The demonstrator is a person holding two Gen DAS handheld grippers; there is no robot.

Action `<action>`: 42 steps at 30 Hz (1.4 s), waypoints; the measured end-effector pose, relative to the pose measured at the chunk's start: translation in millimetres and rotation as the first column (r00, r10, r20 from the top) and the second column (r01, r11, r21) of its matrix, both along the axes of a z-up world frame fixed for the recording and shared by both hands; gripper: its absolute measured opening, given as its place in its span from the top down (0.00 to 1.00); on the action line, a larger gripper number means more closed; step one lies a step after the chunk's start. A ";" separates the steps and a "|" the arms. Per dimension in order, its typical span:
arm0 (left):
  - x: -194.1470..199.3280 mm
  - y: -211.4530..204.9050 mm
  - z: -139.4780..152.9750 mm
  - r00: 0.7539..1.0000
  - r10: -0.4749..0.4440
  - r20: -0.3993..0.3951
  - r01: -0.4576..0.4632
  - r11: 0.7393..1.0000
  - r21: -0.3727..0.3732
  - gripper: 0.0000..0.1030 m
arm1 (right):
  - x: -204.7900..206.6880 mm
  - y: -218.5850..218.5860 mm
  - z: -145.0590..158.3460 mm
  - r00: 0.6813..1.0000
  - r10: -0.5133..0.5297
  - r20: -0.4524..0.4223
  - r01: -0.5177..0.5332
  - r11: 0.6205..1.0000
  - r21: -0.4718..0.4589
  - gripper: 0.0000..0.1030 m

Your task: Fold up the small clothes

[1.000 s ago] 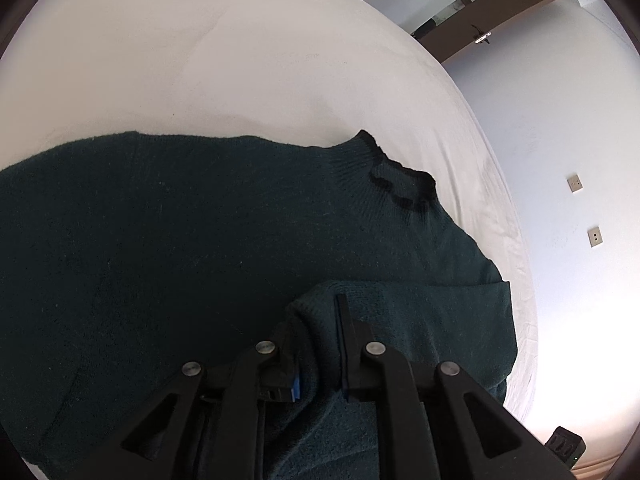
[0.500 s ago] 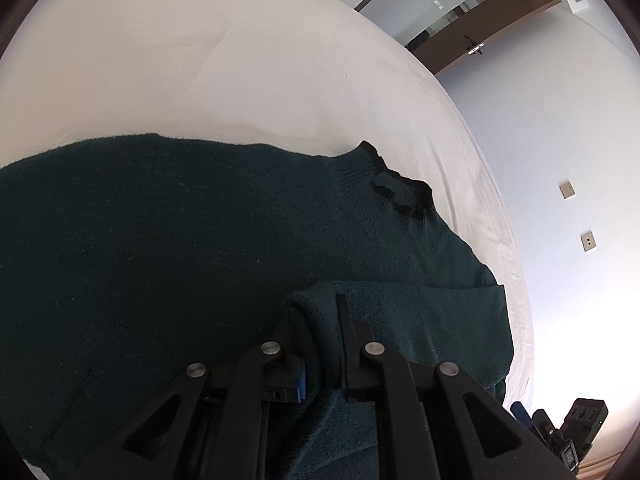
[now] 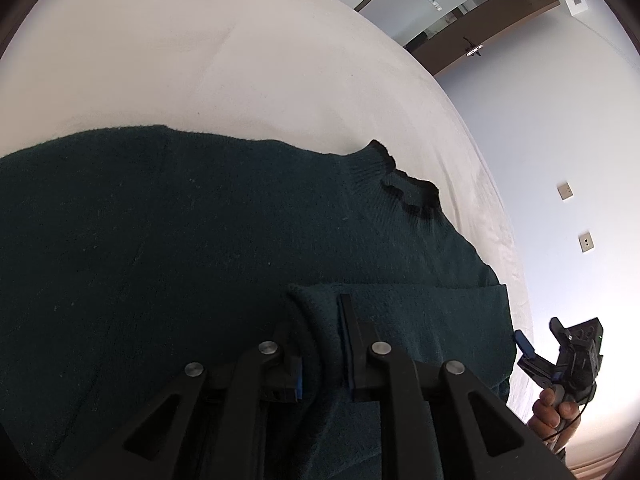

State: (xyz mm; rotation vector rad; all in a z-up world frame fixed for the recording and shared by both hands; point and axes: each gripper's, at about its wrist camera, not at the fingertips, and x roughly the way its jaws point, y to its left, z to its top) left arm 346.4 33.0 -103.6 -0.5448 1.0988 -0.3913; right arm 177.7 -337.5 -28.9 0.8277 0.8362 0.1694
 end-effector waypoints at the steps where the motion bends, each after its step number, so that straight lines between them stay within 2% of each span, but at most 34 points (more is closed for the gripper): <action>1: -0.4 -0.2 -0.5 1.000 -0.005 0.008 0.005 1.000 0.003 0.84 | 9.2 -6.0 -12.4 0.999 0.008 -0.033 -0.007 0.999 0.047 0.32; 3: -1.6 1.2 -2.4 1.000 -0.015 0.024 0.015 1.000 -0.006 0.83 | 22.0 -13.3 -35.3 0.996 0.018 -0.086 -0.009 0.994 0.106 0.32; 5: -3.0 5.5 -5.2 0.999 -0.014 0.032 0.015 0.999 -0.037 0.83 | 32.4 -21.7 -49.0 0.996 0.004 -0.092 0.009 0.989 0.145 0.32; 8: -4.5 10.1 -8.6 0.999 -0.011 0.039 0.014 0.997 -0.074 0.84 | 51.3 -38.2 -50.3 0.996 -0.026 -0.088 0.043 0.981 0.189 0.32; 13: -7.1 11.4 -10.2 0.998 -0.005 0.058 0.009 0.997 -0.082 0.84 | 85.1 -50.8 -55.5 0.994 -0.018 -0.110 0.041 0.976 0.212 0.32; 16: -9.1 11.6 -10.8 0.998 0.001 0.059 0.004 0.997 -0.079 0.84 | 82.4 -47.7 -54.8 0.994 -0.004 -0.108 0.028 0.975 0.219 0.32; 20: -13.9 15.0 -10.0 0.998 0.020 0.056 -0.014 0.995 -0.102 0.83 | 47.6 -28.6 -58.5 0.990 0.086 -0.112 -0.055 0.966 0.254 0.32; 21: -17.1 18.1 -8.5 0.998 0.035 0.050 -0.029 0.993 -0.111 0.80 | 36.2 -24.2 -58.3 0.989 0.101 -0.109 -0.071 0.965 0.253 0.32; 23: -24.7 23.6 -1.5 0.997 0.056 0.050 -0.051 0.993 -0.108 0.64 | 12.3 -19.2 -56.6 0.988 0.119 -0.101 -0.091 0.965 0.248 0.32; 25: -42.9 32.3 15.2 0.993 0.086 0.085 -0.078 0.993 -0.086 0.26 | -13.5 -22.3 -51.4 0.991 0.091 -0.100 -0.063 0.964 0.260 0.31; 27: -67.1 48.8 30.6 0.979 0.154 0.131 -0.148 0.987 -0.057 0.08 | -40.1 -24.6 -44.2 0.995 0.076 -0.070 -0.050 0.947 0.317 0.31; 29: -98.4 80.3 40.0 0.958 0.242 0.153 -0.226 0.967 -0.113 0.07 | -68.2 -19.3 -34.0 0.998 0.060 -0.030 -0.047 0.943 0.328 0.31; 31: -126.1 116.2 40.9 0.935 0.329 0.136 -0.300 0.933 -0.197 0.07 | -92.4 -4.7 -29.4 0.998 0.068 -0.018 -0.058 0.941 0.334 0.31; 32: -141.1 136.4 39.5 0.915 0.384 0.124 -0.348 0.907 -0.237 0.07 | -104.5 3.3 -30.3 0.997 0.074 -0.021 -0.062 0.940 0.337 0.31; 33: -159.1 160.3 36.3 0.886 0.450 0.108 -0.406 0.868 -0.285 0.07 | -115.1 13.0 -30.2 0.996 0.082 -0.026 -0.069 0.941 0.333 0.31; 35: -196.8 210.2 25.7 0.810 0.583 0.064 -0.523 0.767 -0.371 0.07 | -135.7 32.9 -32.7 0.995 0.098 -0.032 -0.082 0.939 0.334 0.30; 36: -219.2 238.5 16.4 0.754 0.657 0.029 -0.591 0.696 -0.407 0.07 | -143.4 42.0 -34.5 0.994 0.103 -0.035 -0.085 0.935 0.345 0.30; 38: -247.4 273.4 -1.2 0.675 0.736 -0.045 -0.672 0.589 -0.448 0.08 | -152.8 60.0 -37.0 0.993 0.112 -0.037 -0.091 0.928 0.362 0.30; 39: -263.1 293.2 -11.9 0.632 0.770 -0.090 -0.701 0.519 -0.488 0.16 | -155.6 68.2 -37.2 0.992 0.116 -0.038 -0.095 0.928 0.361 0.30; 40: -272.8 306.0 -17.9 0.604 0.788 -0.118 -0.715 0.471 -0.516 0.20 | -155.4 76.9 -36.2 0.992 0.123 -0.041 -0.101 0.928 0.359 0.30; 41: -278.4 313.6 -20.4 0.583 0.802 -0.132 -0.726 0.441 -0.527 0.21 | -154.6 87.5 -35.7 0.990 0.131 -0.045 -0.106 0.927 0.359 0.30; 42: -285.4 323.4 -20.2 0.550 0.824 -0.136 -0.743 0.408 -0.530 0.21 | -153.6 95.6 -34.3 0.989 0.139 -0.049 -0.112 0.926 0.360 0.30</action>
